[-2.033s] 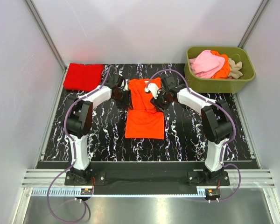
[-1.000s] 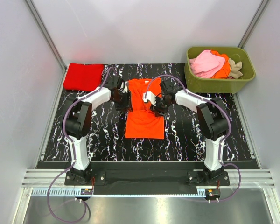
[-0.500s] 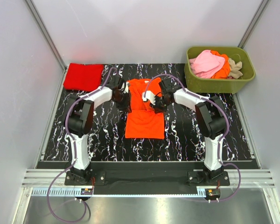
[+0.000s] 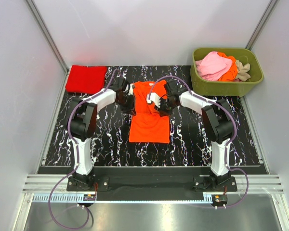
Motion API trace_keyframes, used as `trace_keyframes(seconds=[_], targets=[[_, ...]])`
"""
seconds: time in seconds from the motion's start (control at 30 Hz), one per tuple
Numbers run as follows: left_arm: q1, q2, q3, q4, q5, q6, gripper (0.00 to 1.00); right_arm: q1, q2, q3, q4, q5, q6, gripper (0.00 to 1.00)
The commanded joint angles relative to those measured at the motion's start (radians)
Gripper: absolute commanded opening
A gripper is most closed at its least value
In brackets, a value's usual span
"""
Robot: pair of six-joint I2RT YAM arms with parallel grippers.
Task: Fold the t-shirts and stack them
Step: Fold the tshirt
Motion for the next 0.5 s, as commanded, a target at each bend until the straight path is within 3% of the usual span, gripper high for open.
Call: trace_keyframes(seconds=[0.0, 0.47], targets=[[0.002, -0.066, 0.044, 0.028, 0.022, -0.017, 0.00, -0.002, -0.076, 0.030, 0.003, 0.027, 0.021, 0.00], [0.004, -0.107, 0.048, 0.030, -0.072, -0.049, 0.00, -0.003, -0.099, 0.058, -0.015, 0.069, 0.038, 0.00]])
